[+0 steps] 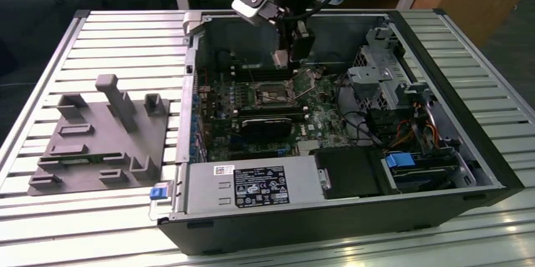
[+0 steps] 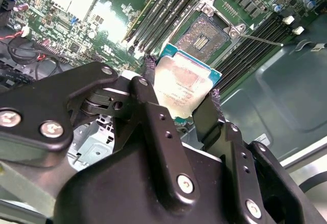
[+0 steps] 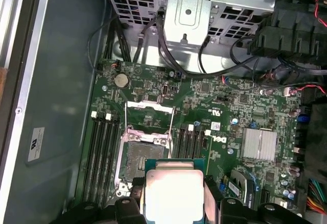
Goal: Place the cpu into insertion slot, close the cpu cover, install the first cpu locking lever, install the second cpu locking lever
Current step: 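Place the cpu into insertion slot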
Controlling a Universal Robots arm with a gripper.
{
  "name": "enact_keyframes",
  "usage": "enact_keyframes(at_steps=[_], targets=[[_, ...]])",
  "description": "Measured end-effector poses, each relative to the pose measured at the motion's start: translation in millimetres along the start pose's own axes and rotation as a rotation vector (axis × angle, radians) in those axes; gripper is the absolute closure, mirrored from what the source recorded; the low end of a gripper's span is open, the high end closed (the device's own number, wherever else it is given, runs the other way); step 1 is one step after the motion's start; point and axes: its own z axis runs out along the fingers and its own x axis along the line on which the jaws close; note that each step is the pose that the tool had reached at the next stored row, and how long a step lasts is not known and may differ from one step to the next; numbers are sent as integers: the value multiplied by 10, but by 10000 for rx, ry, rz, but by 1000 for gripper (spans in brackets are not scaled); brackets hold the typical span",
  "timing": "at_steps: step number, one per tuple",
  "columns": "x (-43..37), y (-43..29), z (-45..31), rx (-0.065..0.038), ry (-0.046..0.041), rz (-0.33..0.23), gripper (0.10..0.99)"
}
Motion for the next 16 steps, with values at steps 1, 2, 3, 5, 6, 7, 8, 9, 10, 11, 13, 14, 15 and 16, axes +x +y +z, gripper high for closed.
enact_keyframes(at_steps=[1, 2, 3, 5, 6, 7, 8, 9, 10, 11, 13, 14, 15, 16], targets=[[0, 0, 2, 2, -2, 28, 545], [0, 0, 4, 4, -4, 58, 545], [0, -1, 6, 5, -5, 86, 545], [0, -1, 10, 9, -10, 144, 545], [0, -1, 12, 10, -12, 172, 545], [0, -1, 13, 11, -14, 201, 545], [0, -1, 15, 11, -16, 229, 545], [0, -1, 19, 14, -21, 302, 545], [0, -1, 21, 14, -23, 330, 545], [0, -2, 22, 15, -25, 358, 545], [0, -2, 26, 16, -30, 414, 545], [0, -2, 28, 17, -31, 443, 545], [0, -2, 29, 19, -33, 472, 545], [0, -2, 30, 20, -36, 498, 545]])
